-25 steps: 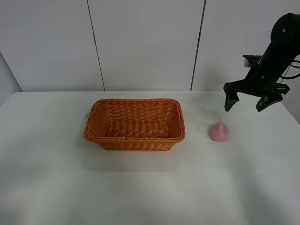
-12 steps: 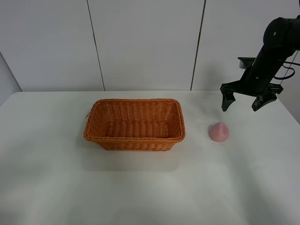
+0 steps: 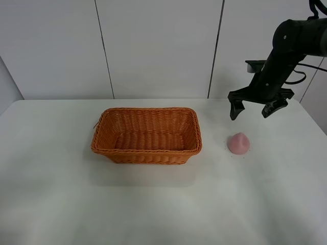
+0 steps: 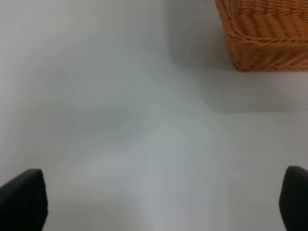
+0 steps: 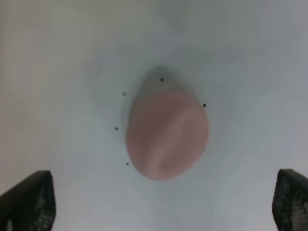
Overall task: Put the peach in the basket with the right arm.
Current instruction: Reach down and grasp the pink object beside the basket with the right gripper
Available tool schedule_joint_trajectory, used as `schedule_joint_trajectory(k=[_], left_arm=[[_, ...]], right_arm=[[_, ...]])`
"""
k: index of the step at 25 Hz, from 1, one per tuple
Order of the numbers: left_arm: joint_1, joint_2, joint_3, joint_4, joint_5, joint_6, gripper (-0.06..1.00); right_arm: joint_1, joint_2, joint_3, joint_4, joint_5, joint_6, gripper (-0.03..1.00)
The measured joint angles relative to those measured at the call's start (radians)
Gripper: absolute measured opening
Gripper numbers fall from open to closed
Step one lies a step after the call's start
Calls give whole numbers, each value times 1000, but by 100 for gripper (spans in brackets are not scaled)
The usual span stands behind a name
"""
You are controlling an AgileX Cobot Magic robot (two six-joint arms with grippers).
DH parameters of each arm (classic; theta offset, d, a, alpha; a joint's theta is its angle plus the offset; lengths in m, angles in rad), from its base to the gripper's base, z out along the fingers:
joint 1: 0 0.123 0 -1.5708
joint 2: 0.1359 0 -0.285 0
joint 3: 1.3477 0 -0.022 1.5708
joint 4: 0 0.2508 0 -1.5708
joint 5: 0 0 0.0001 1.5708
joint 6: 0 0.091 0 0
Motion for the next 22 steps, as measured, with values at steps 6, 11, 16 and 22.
schedule_joint_trajectory(k=[6, 11, 16, 22], left_arm=[[0, 0, 0, 0, 0, 0, 99], [0, 0, 0, 0, 0, 0, 99], [0, 0, 0, 0, 0, 0, 99], [0, 0, 0, 0, 0, 0, 99]], right_arm=[[-6, 18, 0, -4, -4, 0, 70], [-7, 94, 0, -2, 1, 0, 70], [-8, 177, 0, 17, -30, 9, 70], [-8, 245, 0, 18, -69, 18, 70]])
